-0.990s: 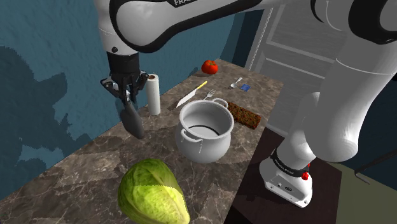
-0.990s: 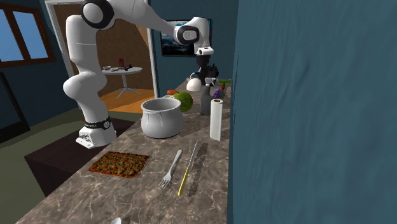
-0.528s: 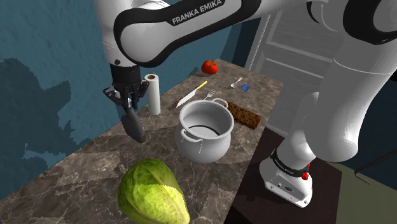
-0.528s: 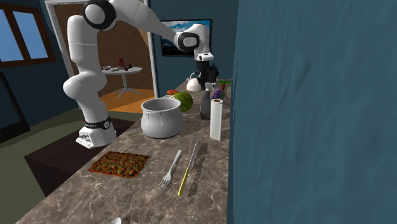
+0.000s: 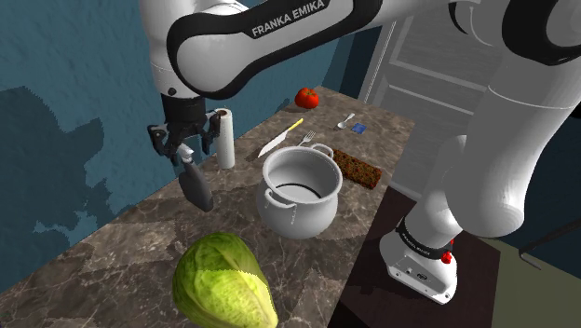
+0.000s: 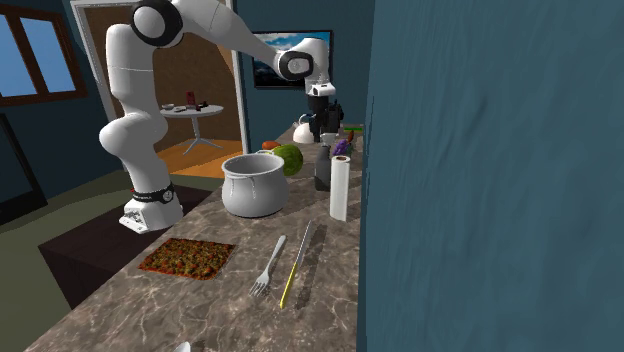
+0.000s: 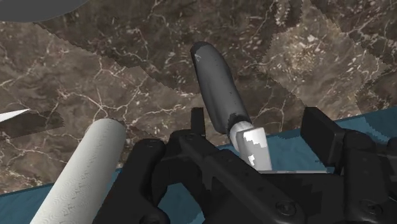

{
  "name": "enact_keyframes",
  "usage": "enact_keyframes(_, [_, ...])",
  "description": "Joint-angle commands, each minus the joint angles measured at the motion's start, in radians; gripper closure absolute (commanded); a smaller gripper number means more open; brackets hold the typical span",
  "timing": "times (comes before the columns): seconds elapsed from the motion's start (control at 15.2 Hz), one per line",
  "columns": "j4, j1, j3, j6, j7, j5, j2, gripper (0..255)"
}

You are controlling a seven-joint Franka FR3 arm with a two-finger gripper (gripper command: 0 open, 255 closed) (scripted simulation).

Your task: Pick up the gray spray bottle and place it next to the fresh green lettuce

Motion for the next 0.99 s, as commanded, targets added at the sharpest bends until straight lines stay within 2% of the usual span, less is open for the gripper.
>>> enact_keyframes(0.0, [0.0, 0.0, 0.0, 0.0, 0.0, 0.0, 0.0, 0])
enact_keyframes(0.2, [0.0, 0.0, 0.0, 0.0, 0.0, 0.0, 0.0, 0])
enact_keyframes(0.46, [0.072, -0.003, 0.001, -0.116, -0.007, 0.011, -0.045, 0])
enact_keyframes(0.92, [0.072, -0.003, 0.001, -0.116, -0.007, 0.011, -0.045, 0])
